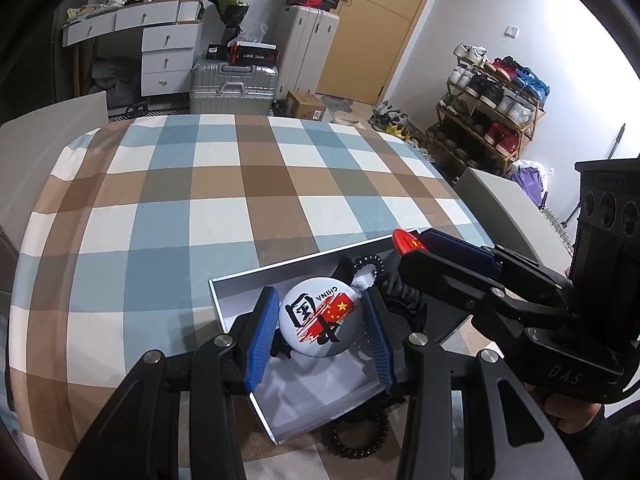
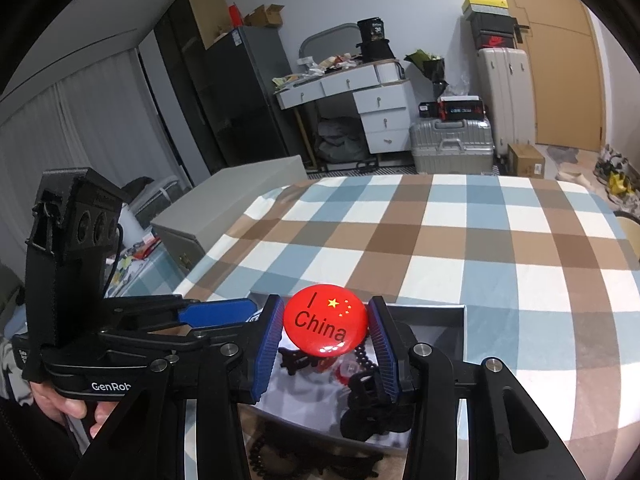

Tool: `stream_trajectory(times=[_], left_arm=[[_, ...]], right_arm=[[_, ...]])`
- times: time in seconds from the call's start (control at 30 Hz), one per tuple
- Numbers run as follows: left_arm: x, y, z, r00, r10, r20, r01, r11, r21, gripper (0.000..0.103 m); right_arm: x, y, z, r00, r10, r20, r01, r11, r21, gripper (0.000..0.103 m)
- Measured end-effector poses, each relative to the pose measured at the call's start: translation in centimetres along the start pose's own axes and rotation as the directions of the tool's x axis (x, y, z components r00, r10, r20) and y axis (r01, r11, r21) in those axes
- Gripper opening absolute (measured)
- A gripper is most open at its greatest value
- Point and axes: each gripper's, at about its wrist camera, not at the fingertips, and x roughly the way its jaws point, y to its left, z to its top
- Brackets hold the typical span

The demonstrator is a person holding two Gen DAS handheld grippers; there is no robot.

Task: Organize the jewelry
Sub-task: 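Lower both badges into the grey box and open both tools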

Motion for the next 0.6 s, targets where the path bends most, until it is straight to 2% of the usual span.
stream_trajectory(times=[0.3, 0.6], left_arm=[[0.7, 0.2, -0.4, 0.999, 0.004, -0.032, -0.004, 1.0, 0.003, 0.037], [1.0, 0.9, -0.6, 0.999, -0.028, -0.035, 0.027, 0.999, -0.028, 0.038]], right_arm=[[1.1, -0.2, -0.4, 0.999, -0.012, -0.03, 0.012, 1.0, 0.001, 0.042], [1.8, -0.9, -0.8, 0.998, -0.011, -0.065, 0.014, 0.999, 0.038, 0.044]])
